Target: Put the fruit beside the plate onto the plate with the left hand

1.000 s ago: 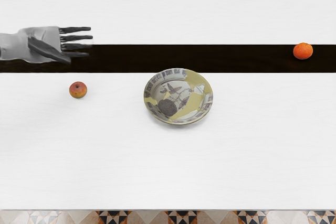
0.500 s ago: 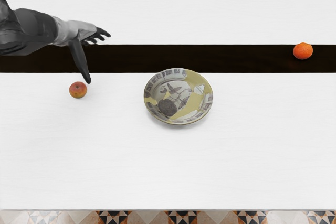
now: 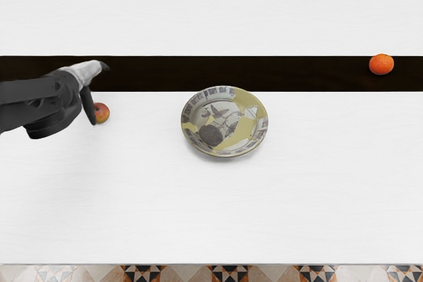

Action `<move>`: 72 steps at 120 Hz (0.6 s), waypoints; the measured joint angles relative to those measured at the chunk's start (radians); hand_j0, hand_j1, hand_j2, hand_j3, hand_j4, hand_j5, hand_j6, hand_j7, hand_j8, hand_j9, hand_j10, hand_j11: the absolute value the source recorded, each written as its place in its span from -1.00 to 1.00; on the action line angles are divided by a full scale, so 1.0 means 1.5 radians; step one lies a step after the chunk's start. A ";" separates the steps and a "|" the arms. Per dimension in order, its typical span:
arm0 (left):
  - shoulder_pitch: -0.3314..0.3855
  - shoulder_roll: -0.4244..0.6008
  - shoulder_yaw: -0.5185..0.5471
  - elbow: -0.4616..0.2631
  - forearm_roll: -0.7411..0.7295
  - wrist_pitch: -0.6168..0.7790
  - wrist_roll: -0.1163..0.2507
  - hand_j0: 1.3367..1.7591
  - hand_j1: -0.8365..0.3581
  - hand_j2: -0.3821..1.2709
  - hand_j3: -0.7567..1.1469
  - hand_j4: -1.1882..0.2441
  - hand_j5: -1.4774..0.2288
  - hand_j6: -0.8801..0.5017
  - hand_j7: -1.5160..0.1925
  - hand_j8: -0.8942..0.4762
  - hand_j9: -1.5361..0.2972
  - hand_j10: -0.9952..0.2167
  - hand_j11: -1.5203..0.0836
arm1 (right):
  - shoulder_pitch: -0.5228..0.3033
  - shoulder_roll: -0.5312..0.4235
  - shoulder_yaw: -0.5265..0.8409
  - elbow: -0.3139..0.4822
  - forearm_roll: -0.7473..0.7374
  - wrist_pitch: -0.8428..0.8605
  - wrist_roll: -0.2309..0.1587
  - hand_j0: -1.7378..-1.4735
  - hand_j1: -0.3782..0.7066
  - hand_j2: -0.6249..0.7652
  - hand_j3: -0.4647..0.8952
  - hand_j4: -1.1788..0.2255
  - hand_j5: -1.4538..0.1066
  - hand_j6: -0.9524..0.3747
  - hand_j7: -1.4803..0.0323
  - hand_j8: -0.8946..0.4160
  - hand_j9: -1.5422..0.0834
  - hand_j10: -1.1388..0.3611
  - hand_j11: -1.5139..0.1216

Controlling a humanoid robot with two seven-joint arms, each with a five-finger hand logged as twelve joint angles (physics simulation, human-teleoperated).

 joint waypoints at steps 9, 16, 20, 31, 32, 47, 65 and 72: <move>0.005 -0.004 0.006 0.001 0.003 0.015 0.000 0.52 0.64 -0.49 -0.20 0.41 0.47 0.01 0.51 0.04 0.43 0.35 0.61 | 0.000 0.000 0.000 0.000 0.000 0.000 0.000 -0.40 -0.91 -0.11 -0.32 0.65 0.83 0.41 0.93 0.34 0.87 0.49 0.82; 0.009 -0.016 0.010 0.001 0.004 0.021 0.000 0.52 0.60 -0.49 -0.20 0.39 0.44 -0.01 0.48 0.02 0.40 0.32 0.59 | 0.000 0.000 0.000 0.000 0.000 0.000 0.000 -0.40 -0.90 -0.11 -0.32 0.65 0.83 0.41 0.93 0.34 0.87 0.49 0.82; 0.012 -0.022 0.012 0.001 0.004 0.023 0.000 0.52 0.58 -0.49 -0.20 0.37 0.43 -0.02 0.47 0.01 0.39 0.31 0.57 | 0.000 0.000 0.000 0.000 0.000 0.000 0.000 -0.40 -0.90 -0.11 -0.32 0.65 0.83 0.41 0.93 0.34 0.87 0.49 0.82; 0.017 -0.023 0.017 0.001 0.005 0.027 0.000 0.52 0.52 -0.48 -0.20 0.33 0.38 -0.07 0.42 -0.04 0.35 0.25 0.52 | 0.000 0.000 0.000 0.000 0.000 0.000 0.000 -0.40 -0.91 -0.11 -0.32 0.65 0.83 0.41 0.93 0.34 0.87 0.49 0.82; 0.017 -0.023 0.017 0.001 0.005 0.027 0.000 0.52 0.52 -0.48 -0.20 0.33 0.37 -0.07 0.42 -0.04 0.34 0.25 0.51 | 0.000 0.000 0.000 0.000 0.000 0.000 0.000 -0.40 -0.91 -0.11 -0.32 0.65 0.83 0.41 0.93 0.34 0.87 0.49 0.82; 0.017 -0.023 0.020 0.002 0.006 0.029 0.000 0.52 0.43 -0.47 -0.20 0.27 0.31 -0.13 0.35 -0.10 0.28 0.18 0.45 | 0.000 0.000 0.000 0.000 0.000 0.000 0.000 -0.40 -0.90 -0.11 -0.32 0.65 0.83 0.41 0.93 0.34 0.87 0.49 0.82; 0.024 -0.022 0.021 0.002 0.006 0.030 0.000 0.52 0.37 -0.46 -0.20 0.22 0.26 -0.18 0.31 -0.15 0.24 0.13 0.40 | 0.000 0.000 0.000 0.000 0.000 0.000 0.000 -0.40 -0.90 -0.11 -0.32 0.65 0.83 0.41 0.93 0.34 0.87 0.49 0.82; 0.024 -0.022 0.021 0.002 0.007 0.030 0.000 0.52 0.35 -0.46 -0.20 0.21 0.25 -0.19 0.29 -0.16 0.23 0.12 0.38 | 0.000 0.000 0.000 0.000 0.000 0.000 0.000 -0.40 -0.90 -0.11 -0.32 0.65 0.83 0.41 0.93 0.34 0.87 0.49 0.82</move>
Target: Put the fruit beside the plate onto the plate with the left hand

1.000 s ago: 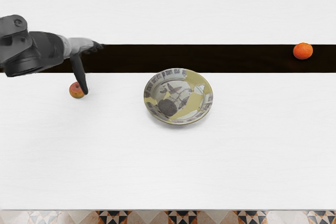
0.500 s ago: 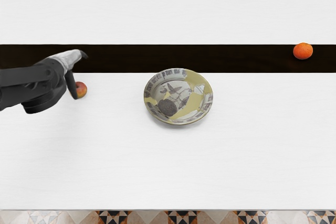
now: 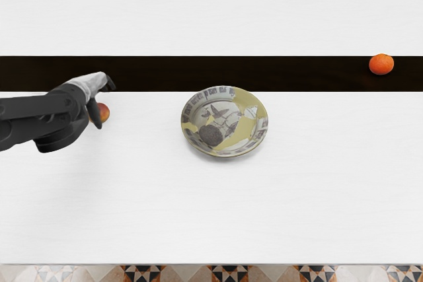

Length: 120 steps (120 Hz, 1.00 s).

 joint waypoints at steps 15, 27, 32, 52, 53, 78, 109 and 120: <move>0.001 0.000 0.000 0.000 0.000 0.000 0.000 0.52 0.28 -0.45 -0.20 0.16 0.19 -0.24 0.24 -0.22 0.17 0.05 0.32 | 0.000 0.000 0.000 0.000 0.000 0.000 0.000 -0.40 -0.90 -0.11 -0.32 0.65 0.83 0.41 0.93 0.34 0.87 0.49 0.82; 0.001 0.000 -0.001 0.000 0.000 0.000 0.000 0.52 0.18 -0.44 -0.20 0.09 0.12 -0.32 0.16 -0.29 0.10 -0.03 0.24 | 0.000 0.000 0.000 0.000 0.000 0.000 0.000 -0.40 -0.90 -0.11 -0.32 0.65 0.83 0.41 0.93 0.34 0.87 0.49 0.82; 0.002 0.000 -0.001 0.000 0.000 0.000 0.000 0.52 0.13 -0.43 -0.20 0.06 0.08 -0.35 0.13 -0.32 0.07 -0.06 0.21 | 0.000 0.000 0.000 0.000 0.000 0.000 0.000 -0.40 -0.90 -0.11 -0.32 0.65 0.83 0.41 0.93 0.34 0.87 0.49 0.82; 0.013 -0.001 -0.002 0.000 0.001 0.000 0.000 0.52 -0.03 -0.37 -0.20 -0.02 -0.03 -0.43 0.02 -0.41 -0.03 -0.16 0.09 | 0.000 0.000 0.000 0.000 0.000 0.000 0.000 -0.40 -0.91 -0.11 -0.32 0.65 0.83 0.41 0.93 0.34 0.87 0.49 0.82; 0.013 -0.001 -0.002 0.000 0.001 0.000 0.000 0.52 -0.03 -0.37 -0.20 -0.03 -0.03 -0.44 0.02 -0.41 -0.03 -0.17 0.09 | 0.000 0.000 0.000 0.000 0.000 0.000 0.000 -0.40 -0.91 -0.11 -0.32 0.65 0.83 0.41 0.93 0.34 0.87 0.49 0.82; 0.014 -0.001 -0.002 0.000 0.001 0.000 0.000 0.52 -0.07 -0.33 -0.20 -0.09 -0.08 -0.51 -0.04 -0.40 -0.09 -0.24 0.02 | 0.000 0.000 0.000 0.000 0.000 0.000 0.000 -0.40 -0.91 -0.11 -0.32 0.65 0.83 0.41 0.93 0.34 0.87 0.49 0.82; 0.016 -0.001 -0.001 0.000 0.004 -0.001 0.000 0.51 -0.11 -0.31 -0.20 -0.17 -0.14 -0.46 -0.11 -0.34 -0.17 -0.31 -0.07 | 0.000 0.000 0.000 0.000 0.000 0.000 0.000 -0.40 -0.91 -0.11 -0.32 0.65 0.83 0.41 0.93 0.34 0.87 0.49 0.82; 0.027 -0.001 -0.002 0.000 0.009 0.000 0.000 0.46 -0.14 -0.37 -0.21 -0.25 -0.13 -0.43 -0.12 -0.29 -0.21 -0.36 -0.12 | 0.000 0.000 0.000 0.000 0.000 0.000 0.000 -0.40 -0.91 -0.11 -0.32 0.65 0.83 0.41 0.93 0.34 0.87 0.49 0.82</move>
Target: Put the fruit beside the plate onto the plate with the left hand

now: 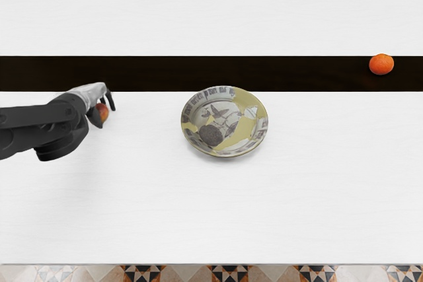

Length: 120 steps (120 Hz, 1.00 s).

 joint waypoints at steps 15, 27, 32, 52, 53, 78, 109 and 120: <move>-0.003 0.000 -0.002 0.000 -0.003 -0.001 0.000 0.51 -0.14 -0.23 -0.36 -0.29 -0.19 -0.43 -0.19 -0.31 -0.26 -0.42 -0.17 | 0.000 0.000 0.000 0.000 0.000 0.000 0.000 -0.40 -0.91 -0.11 -0.32 0.65 0.83 0.41 0.93 0.34 0.87 0.49 0.82; -0.004 0.000 -0.028 0.000 -0.014 -0.004 0.000 0.50 -0.11 -0.15 -0.30 -0.31 -0.26 -0.48 -0.24 -0.37 -0.30 -0.50 -0.22 | 0.000 0.000 0.000 0.000 0.000 0.000 0.000 -0.40 -0.91 -0.11 -0.32 0.65 0.83 0.41 0.93 0.34 0.87 0.49 0.82; -0.003 0.000 -0.047 0.000 -0.018 -0.007 0.000 0.50 -0.11 -0.12 -0.28 -0.31 -0.28 -0.49 -0.25 -0.39 -0.31 -0.53 -0.23 | 0.000 0.000 0.000 0.000 0.000 0.000 0.000 -0.40 -0.91 -0.11 -0.32 0.65 0.83 0.41 0.93 0.34 0.87 0.49 0.82; -0.004 -0.011 -0.119 0.000 -0.024 -0.011 0.000 0.50 -0.08 -0.19 -0.24 -0.31 -0.35 -0.47 -0.30 -0.37 -0.34 -0.51 -0.26 | 0.000 0.000 0.000 0.000 0.000 0.000 0.000 -0.40 -0.90 -0.11 -0.32 0.65 0.83 0.41 0.93 0.34 0.87 0.49 0.82; -0.004 -0.013 -0.122 0.000 -0.024 -0.011 0.000 0.50 -0.07 -0.19 -0.24 -0.31 -0.35 -0.47 -0.30 -0.37 -0.34 -0.51 -0.26 | 0.000 0.000 0.000 0.000 0.000 0.000 0.000 -0.40 -0.90 -0.11 -0.32 0.65 0.83 0.41 0.93 0.34 0.87 0.49 0.82; -0.011 -0.078 -0.215 -0.002 -0.027 -0.012 -0.001 0.50 -0.02 -0.28 -0.22 -0.30 -0.39 -0.46 -0.32 -0.37 -0.35 -0.53 -0.28 | 0.000 0.000 0.000 0.000 0.000 0.000 0.000 -0.40 -0.90 -0.11 -0.32 0.65 0.83 0.41 0.93 0.34 0.87 0.49 0.82; -0.042 -0.162 -0.245 -0.003 -0.026 -0.013 0.000 0.51 -0.14 -0.10 -0.21 -0.30 -0.43 -0.39 -0.34 -0.31 -0.38 -0.46 -0.29 | 0.000 0.000 0.000 0.000 0.000 0.000 0.000 -0.40 -0.90 -0.11 -0.32 0.65 0.83 0.41 0.93 0.34 0.87 0.49 0.82; -0.029 -0.203 -0.239 -0.002 -0.025 -0.014 0.000 0.51 -0.12 -0.09 -0.21 -0.32 -0.43 -0.42 -0.35 -0.31 -0.38 -0.47 -0.30 | 0.000 0.000 0.000 0.000 0.000 0.000 0.000 -0.40 -0.90 -0.11 -0.32 0.65 0.83 0.41 0.93 0.34 0.87 0.49 0.82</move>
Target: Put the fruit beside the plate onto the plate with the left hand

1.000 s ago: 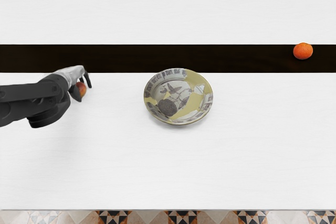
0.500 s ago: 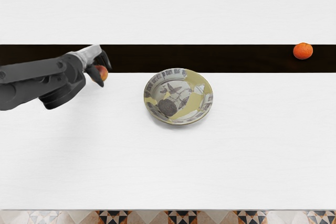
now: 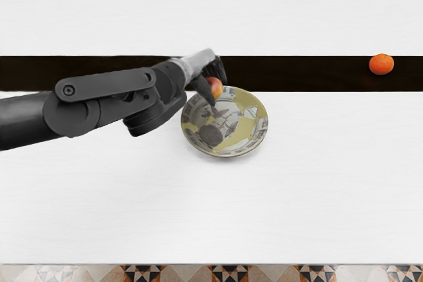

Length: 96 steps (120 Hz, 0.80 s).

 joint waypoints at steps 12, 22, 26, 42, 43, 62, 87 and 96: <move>0.027 -0.004 0.012 0.001 0.001 0.000 0.000 0.51 -0.13 -0.10 -0.21 -0.32 -0.44 -0.40 -0.36 -0.32 -0.38 -0.46 -0.30 | 0.000 0.000 0.000 0.000 0.000 0.000 0.000 -0.40 -0.90 -0.11 -0.32 0.65 0.83 0.41 0.93 0.34 0.87 0.49 0.82; 0.036 -0.024 0.024 0.001 0.002 0.000 0.001 0.50 -0.10 -0.14 -0.21 -0.32 -0.44 -0.41 -0.37 -0.33 -0.37 -0.48 -0.30 | 0.000 0.000 0.000 0.000 0.000 0.000 0.000 -0.40 -0.90 -0.11 -0.32 0.65 0.83 0.41 0.93 0.34 0.87 0.49 0.82; 0.036 -0.028 0.030 0.002 0.002 -0.001 0.000 0.51 -0.07 -0.19 -0.21 -0.31 -0.44 -0.42 -0.36 -0.33 -0.36 -0.48 -0.30 | 0.000 0.000 0.000 0.000 0.000 0.000 0.000 -0.40 -0.90 -0.11 -0.32 0.65 0.83 0.41 0.93 0.34 0.87 0.49 0.82; 0.035 -0.028 0.039 0.003 0.005 0.001 0.000 0.51 0.35 -0.34 -0.21 0.09 0.05 -0.15 0.11 -0.10 0.07 -0.02 0.20 | 0.000 0.000 0.000 0.000 0.000 0.000 0.000 -0.40 -0.90 -0.11 -0.32 0.65 0.83 0.41 0.93 0.34 0.87 0.49 0.82; 0.034 -0.028 0.039 0.003 0.005 0.001 0.000 0.51 0.37 -0.35 -0.21 0.11 0.07 -0.14 0.13 -0.08 0.09 0.00 0.22 | 0.000 0.000 0.000 0.000 0.000 0.000 0.000 -0.40 -0.90 -0.11 -0.32 0.65 0.83 0.41 0.93 0.34 0.87 0.49 0.82; 0.029 -0.007 -0.012 -0.001 0.002 -0.011 0.000 0.52 0.70 -0.45 -0.21 0.40 0.42 0.08 0.47 0.12 0.40 0.34 0.58 | 0.000 0.000 0.000 0.000 0.000 0.000 0.000 -0.40 -0.91 -0.11 -0.32 0.65 0.83 0.41 0.93 0.34 0.87 0.49 0.82; 0.042 0.135 -0.158 -0.014 -0.092 -0.204 0.000 0.52 0.87 -0.50 -0.21 0.56 0.61 0.19 0.66 0.23 0.57 0.52 0.77 | 0.000 0.000 0.000 0.001 0.000 0.000 0.000 -0.40 -0.91 -0.11 -0.32 0.65 0.83 0.41 0.93 0.34 0.87 0.49 0.82; 0.093 0.197 -0.221 -0.015 -0.156 -0.314 0.000 0.52 0.90 -0.51 -0.21 0.58 0.64 0.21 0.69 0.25 0.60 0.55 0.80 | 0.000 0.000 0.000 0.001 0.000 0.000 0.000 -0.40 -0.91 -0.11 -0.32 0.65 0.83 0.41 0.93 0.34 0.87 0.49 0.82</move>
